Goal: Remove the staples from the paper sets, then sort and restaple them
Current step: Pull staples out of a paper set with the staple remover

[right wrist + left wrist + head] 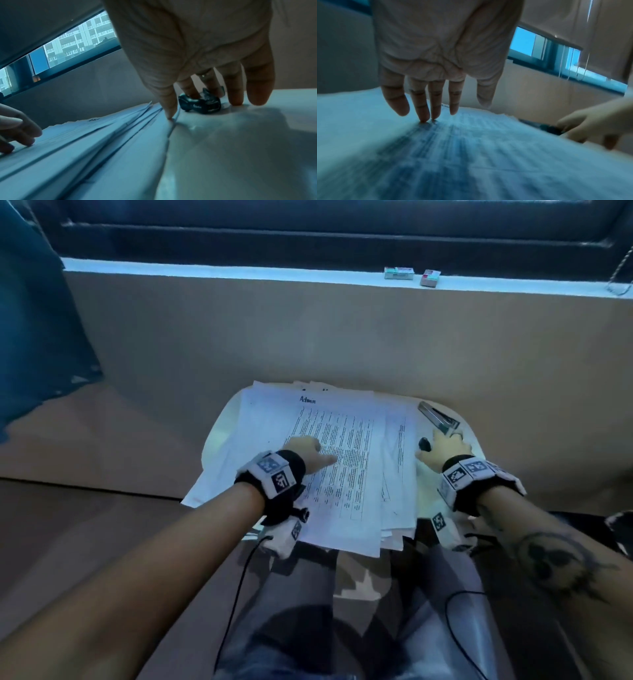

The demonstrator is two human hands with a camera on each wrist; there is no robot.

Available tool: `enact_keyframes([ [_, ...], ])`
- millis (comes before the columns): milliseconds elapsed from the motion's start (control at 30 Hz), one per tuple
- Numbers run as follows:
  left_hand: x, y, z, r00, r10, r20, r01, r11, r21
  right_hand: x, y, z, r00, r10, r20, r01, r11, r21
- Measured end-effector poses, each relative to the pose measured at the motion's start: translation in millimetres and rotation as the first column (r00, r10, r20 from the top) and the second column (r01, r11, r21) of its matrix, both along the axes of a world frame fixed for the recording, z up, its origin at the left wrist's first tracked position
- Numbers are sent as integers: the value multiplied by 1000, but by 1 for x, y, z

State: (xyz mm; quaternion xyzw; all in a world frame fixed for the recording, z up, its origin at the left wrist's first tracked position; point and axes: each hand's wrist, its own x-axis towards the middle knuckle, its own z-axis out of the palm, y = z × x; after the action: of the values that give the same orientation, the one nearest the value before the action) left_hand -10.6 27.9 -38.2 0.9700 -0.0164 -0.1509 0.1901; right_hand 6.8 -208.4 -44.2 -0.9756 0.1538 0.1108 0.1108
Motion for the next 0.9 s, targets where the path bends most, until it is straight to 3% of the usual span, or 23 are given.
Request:
enact_keyframes([
  [200, 51, 31, -5, 966, 245, 84, -259, 933, 248, 13, 0, -15, 999, -23, -33, 20, 997, -78],
  [367, 69, 36, -12, 937, 334, 100, -341, 937, 68, 20, -6, -20, 998, 38, -48, -45, 988, -148],
  [533, 75, 37, -12, 901, 433, -22, -432, 894, -115, 21, -8, -20, 996, 68, -56, -77, 984, -161],
  [700, 71, 35, 5, 935, 352, -43, -348, 886, -307, 22, -20, -8, 999, 32, 39, -32, 999, -9],
  [800, 66, 36, 45, 951, 299, 74, -233, 855, -464, 21, -23, 5, 986, 34, 165, -50, 994, 97],
  [867, 64, 37, 78, 946, 279, 168, -129, 795, -593, 22, -24, 15, 970, 9, 242, -79, 956, 281],
  [900, 63, 37, 93, 938, 269, 218, -70, 764, -642, 24, -25, 21, 959, -30, 280, -98, 897, 432],
])
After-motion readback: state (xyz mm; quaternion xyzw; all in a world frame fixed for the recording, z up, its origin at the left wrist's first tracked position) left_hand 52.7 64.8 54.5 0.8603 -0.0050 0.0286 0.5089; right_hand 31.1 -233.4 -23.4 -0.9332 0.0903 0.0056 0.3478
